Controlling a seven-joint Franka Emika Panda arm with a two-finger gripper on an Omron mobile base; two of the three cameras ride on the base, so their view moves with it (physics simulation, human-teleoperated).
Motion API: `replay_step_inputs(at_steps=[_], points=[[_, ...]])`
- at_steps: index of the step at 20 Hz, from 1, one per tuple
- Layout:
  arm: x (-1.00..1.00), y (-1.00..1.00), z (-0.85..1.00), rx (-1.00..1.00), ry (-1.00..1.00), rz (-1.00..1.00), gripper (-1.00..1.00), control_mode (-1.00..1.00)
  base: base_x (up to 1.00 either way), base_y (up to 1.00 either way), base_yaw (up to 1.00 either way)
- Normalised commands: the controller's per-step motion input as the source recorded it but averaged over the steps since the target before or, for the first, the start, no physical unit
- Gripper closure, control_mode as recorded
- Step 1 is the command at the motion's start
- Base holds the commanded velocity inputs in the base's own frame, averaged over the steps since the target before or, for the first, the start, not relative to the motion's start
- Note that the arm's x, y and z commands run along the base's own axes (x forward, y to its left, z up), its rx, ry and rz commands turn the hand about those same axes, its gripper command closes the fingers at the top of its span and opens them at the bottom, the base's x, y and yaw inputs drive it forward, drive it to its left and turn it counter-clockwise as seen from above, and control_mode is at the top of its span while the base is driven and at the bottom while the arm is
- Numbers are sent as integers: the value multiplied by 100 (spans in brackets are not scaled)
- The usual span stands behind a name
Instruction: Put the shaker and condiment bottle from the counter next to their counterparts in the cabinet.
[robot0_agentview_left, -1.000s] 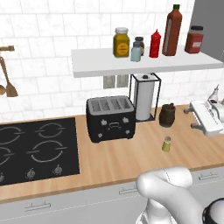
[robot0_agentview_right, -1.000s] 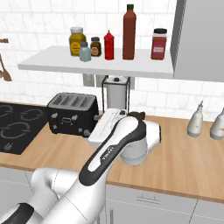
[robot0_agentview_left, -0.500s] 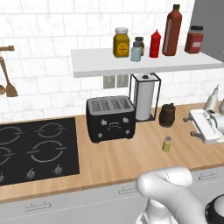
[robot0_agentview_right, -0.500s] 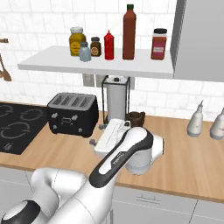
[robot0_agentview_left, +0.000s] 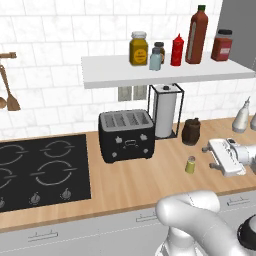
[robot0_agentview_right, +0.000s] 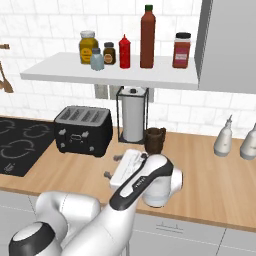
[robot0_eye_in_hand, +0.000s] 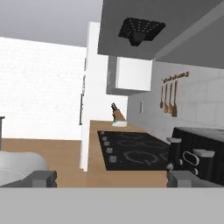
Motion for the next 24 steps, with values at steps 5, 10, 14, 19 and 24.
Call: replay_step_inputs(at_steps=[5,10,14,19,24], points=[[22,0,-27,3,0,0,-100,-100,0,0,0],[49,-19,-47,0,7,0,-100,-100,0,0,0],[39,-27,-2,-1,14,0,-100,-100,0,0,0],[26,0,1,0,11,0,-100,-100,0,0,0],[35,-3,-35,-5,15,0,-100,-100,0,0,0]])
